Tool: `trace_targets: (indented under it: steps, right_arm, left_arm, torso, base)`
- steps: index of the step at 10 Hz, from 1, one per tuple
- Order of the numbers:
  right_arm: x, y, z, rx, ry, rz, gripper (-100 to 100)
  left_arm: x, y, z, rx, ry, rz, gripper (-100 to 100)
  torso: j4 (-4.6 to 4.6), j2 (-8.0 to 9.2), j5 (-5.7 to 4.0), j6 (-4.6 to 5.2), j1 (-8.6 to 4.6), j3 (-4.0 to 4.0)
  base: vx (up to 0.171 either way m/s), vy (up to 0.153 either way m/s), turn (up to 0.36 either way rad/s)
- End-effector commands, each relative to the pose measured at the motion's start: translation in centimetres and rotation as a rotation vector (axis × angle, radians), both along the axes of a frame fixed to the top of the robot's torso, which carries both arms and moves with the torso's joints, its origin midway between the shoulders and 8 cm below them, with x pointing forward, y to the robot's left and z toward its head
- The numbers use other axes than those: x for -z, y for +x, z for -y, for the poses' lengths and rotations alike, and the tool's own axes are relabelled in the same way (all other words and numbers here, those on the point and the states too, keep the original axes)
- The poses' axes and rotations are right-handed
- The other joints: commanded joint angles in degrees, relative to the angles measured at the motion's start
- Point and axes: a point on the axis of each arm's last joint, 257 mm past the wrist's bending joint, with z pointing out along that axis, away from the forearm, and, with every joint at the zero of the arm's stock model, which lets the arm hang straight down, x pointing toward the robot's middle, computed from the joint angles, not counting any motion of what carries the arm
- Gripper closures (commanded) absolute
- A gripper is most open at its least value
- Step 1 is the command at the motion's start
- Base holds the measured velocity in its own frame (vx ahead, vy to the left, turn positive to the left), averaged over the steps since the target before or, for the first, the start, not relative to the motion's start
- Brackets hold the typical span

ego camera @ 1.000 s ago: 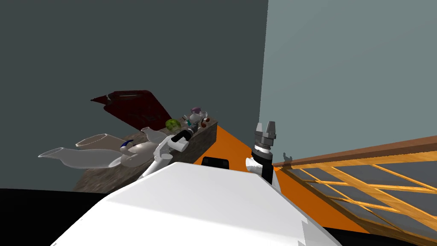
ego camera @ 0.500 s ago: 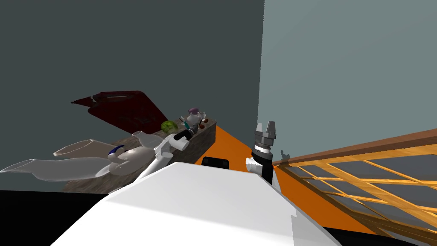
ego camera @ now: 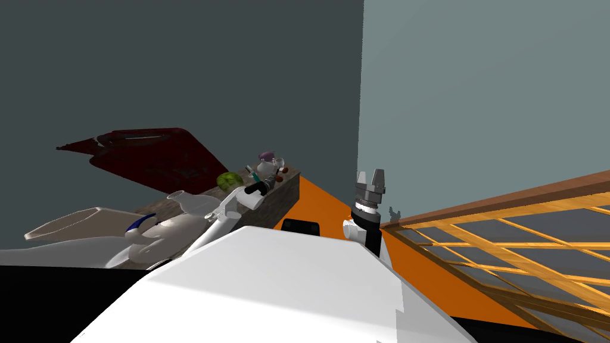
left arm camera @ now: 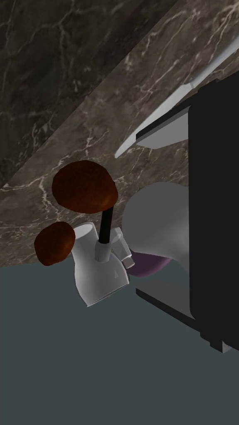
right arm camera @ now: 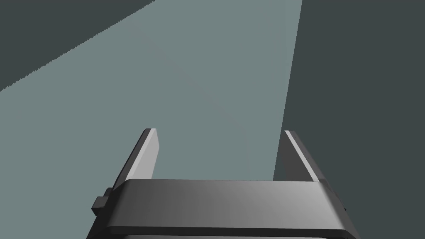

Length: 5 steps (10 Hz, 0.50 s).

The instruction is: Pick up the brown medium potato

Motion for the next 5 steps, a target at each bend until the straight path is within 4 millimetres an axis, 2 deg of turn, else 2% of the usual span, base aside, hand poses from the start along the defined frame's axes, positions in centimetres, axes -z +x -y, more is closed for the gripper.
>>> trace_targets:
  steps: [1, 5]
  right_arm:
    - [0.0, 0.0, 0.0, 0.000, 0.000, 0.000, 0]
    - [0.0, 0.0, 0.0, 0.000, 0.000, 0.000, 0]
  left_arm:
    - [1.2, -0.4, -0.6, -0.015, 0.010, -0.051, -100]
    - [3.4, -1.5, -1.8, -0.043, 0.031, -0.147, -100]
  torso:
    - [0.00, 0.00, 0.00, 0.00, 0.00, 0.00]
    - [0.00, -0.03, 0.00, 0.01, 0.02, -0.01]
  base:
    - [0.068, 0.004, -0.046]
    - [0.083, 0.017, -0.058]
